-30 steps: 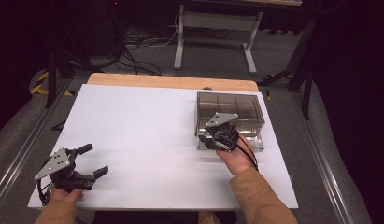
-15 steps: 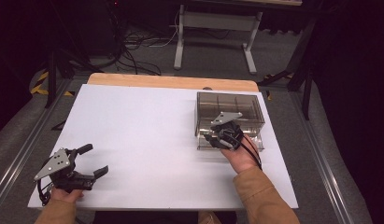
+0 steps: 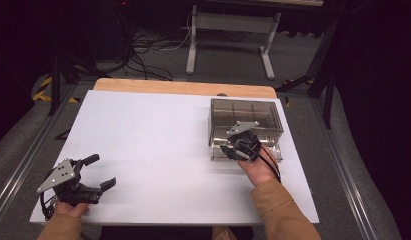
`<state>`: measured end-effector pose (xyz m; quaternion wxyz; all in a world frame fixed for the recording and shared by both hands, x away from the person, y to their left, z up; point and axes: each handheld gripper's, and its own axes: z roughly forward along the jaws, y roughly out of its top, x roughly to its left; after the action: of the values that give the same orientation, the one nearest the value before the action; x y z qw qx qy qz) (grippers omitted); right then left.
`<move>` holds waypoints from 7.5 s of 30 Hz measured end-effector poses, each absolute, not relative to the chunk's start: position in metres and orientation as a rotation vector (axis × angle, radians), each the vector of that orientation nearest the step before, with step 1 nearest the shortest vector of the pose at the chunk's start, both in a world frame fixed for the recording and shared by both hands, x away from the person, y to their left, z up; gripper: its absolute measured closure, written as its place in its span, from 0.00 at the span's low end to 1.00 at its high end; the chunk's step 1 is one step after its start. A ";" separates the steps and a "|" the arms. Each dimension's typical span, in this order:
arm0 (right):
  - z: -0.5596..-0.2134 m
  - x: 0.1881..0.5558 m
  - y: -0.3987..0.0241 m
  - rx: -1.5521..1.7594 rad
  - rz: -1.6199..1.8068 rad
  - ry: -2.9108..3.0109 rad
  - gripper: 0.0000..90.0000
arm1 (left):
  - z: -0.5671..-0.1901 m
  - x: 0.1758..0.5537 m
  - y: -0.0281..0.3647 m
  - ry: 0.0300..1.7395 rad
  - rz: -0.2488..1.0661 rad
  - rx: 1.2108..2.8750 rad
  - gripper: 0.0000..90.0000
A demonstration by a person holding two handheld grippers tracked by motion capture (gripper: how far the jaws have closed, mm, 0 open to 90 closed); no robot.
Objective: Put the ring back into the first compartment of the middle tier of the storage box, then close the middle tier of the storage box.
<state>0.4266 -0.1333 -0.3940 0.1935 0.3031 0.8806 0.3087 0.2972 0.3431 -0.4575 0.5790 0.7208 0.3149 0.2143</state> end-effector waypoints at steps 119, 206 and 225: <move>-0.412 0.412 -0.219 0.870 0.577 2.795 1.00 | -0.458 0.298 0.342 0.742 0.511 1.689 0.00; -0.415 0.451 -0.211 1.033 0.708 2.409 1.00 | -0.458 0.297 0.342 0.741 0.504 1.689 0.00; -0.413 0.449 -0.213 1.051 0.720 2.374 0.88 | -0.458 0.297 0.342 0.741 0.504 1.689 0.00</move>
<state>0.4492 -0.2132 -0.4130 0.2218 0.3804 0.8592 0.2605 0.2973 0.3425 -0.4575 0.5766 0.7216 0.3167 0.2154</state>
